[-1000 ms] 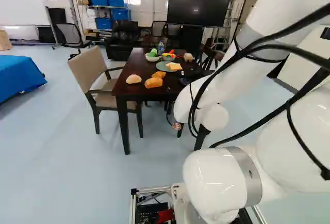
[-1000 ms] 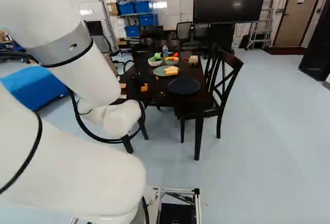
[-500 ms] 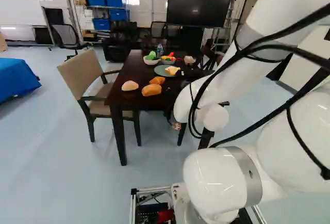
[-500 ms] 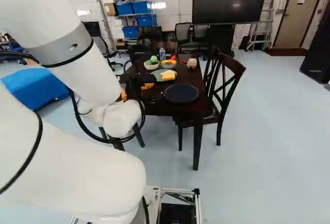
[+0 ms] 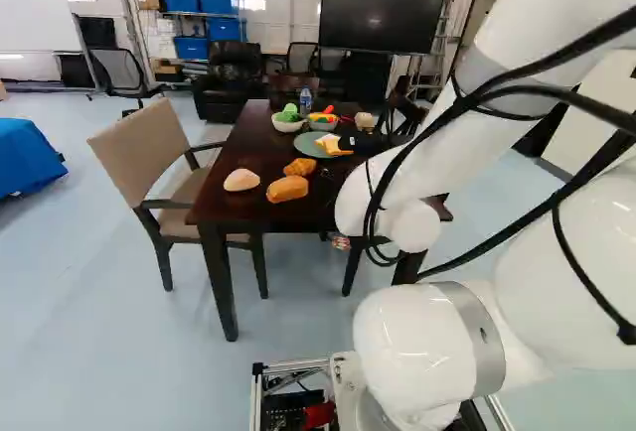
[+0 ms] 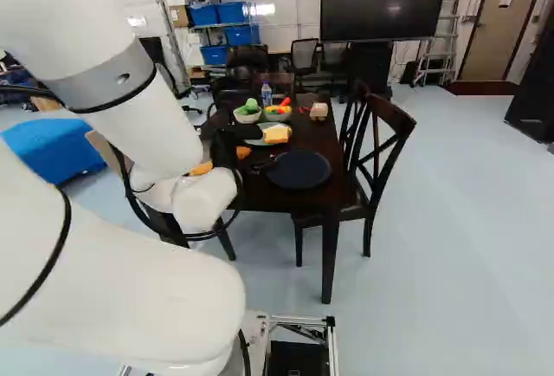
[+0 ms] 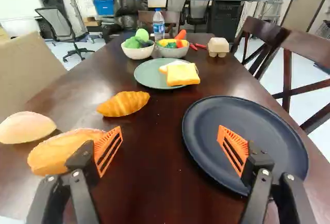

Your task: Move the croissant to the empty plate

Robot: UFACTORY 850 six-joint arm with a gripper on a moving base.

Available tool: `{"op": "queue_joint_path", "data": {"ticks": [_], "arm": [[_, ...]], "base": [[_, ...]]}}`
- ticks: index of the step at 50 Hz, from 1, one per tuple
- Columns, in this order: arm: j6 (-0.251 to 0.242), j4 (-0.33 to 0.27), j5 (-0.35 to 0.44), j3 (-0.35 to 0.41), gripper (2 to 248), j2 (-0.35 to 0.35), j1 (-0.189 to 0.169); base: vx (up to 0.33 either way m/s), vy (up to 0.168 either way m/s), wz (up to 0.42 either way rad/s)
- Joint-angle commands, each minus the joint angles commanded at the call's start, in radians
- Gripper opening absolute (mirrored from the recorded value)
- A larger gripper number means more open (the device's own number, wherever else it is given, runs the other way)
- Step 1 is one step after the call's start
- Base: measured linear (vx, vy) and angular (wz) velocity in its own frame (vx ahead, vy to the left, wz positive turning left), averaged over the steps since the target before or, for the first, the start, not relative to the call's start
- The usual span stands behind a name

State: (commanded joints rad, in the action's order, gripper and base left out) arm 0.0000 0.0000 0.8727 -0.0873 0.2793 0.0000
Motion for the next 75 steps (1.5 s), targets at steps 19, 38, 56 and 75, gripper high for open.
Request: {"op": "queue_joint_path", "data": {"ticks": [19,38,56,75], "arm": [[0.0,0.0,0.0,0.0,247,0.0,0.0],[0.0,0.0,0.0,-0.006,247,0.001,0.0],[0.0,0.002,-0.029,-0.053,247,-0.004,0.0],[0.0,0.022,-0.127,-0.149,247,-0.059,0.008]], "base": [[0.072,-0.002,-0.007],[-0.003,0.0,0.001],[0.0,0.0,0.0],[0.0,0.0,0.0]]}}
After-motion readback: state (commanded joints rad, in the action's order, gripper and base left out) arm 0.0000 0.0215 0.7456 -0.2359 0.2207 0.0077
